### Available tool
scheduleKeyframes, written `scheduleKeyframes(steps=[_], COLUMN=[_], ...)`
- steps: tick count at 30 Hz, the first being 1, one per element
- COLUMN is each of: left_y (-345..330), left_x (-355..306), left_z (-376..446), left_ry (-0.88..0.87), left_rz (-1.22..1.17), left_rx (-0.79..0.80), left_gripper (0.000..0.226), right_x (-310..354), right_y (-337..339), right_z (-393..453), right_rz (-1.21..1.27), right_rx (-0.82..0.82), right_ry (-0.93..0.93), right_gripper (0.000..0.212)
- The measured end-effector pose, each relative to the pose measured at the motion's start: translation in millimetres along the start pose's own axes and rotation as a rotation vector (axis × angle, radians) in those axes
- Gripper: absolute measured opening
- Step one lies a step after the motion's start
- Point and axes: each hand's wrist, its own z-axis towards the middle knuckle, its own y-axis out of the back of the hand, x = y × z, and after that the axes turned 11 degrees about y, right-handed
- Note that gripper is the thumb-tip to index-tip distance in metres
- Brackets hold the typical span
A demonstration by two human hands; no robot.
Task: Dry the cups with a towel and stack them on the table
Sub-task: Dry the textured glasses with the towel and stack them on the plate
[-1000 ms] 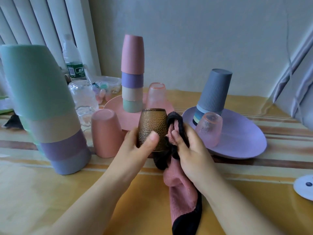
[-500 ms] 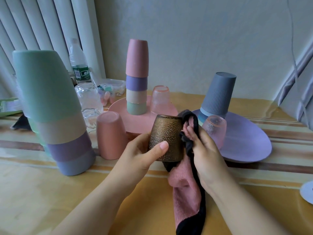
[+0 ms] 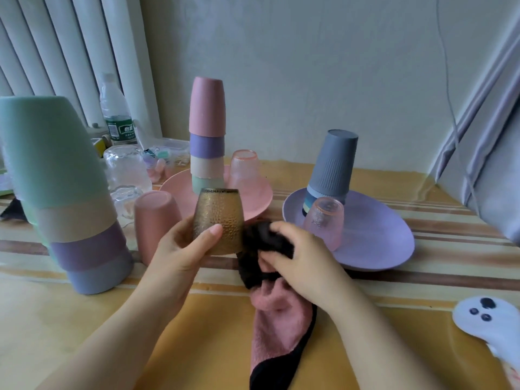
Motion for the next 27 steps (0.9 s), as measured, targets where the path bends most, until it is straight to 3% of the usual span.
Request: scheduleKeyframes(steps=[3,8,14,18,21,27], left_y=[-5.1,-16.7,-61.3,-96.6,-115.9,-144.9], left_x=[-3.3,-24.0,-54.2,-44.9,-33.2,-13.2], left_z=[1.9,14.0,47.5,77.3,92.4,104.6], left_ry=[-0.003,0.012,-0.054,-0.032,-0.001,-0.035], left_rz=[0.096,0.239,0.372,0.403,0.398,0.571], left_rx=[-0.033,-0.069,0.071,0.122,0.156,0.259], left_gripper=[0.066,0.062,0.05,0.056,0.074,0.051], right_x=[-1.4,-4.2,-18.6,-41.4,-58.2,-71.7], right_y=[-0.7,12.9,47.0,73.6,84.6,87.8], right_z=[-1.3,-2.7,-5.4,-11.9,-15.3,-14.7], right_rz=[-0.13,-0.024,-0.005,0.064,0.122,0.229], right_rx=[0.079,0.045,0.03,0.086,0.1,0.083], right_ry=[0.06,0.042,-0.011,-0.106,-0.134,-0.153], right_gripper=[0.043,0.044,0.041,0.04,0.041,0.032])
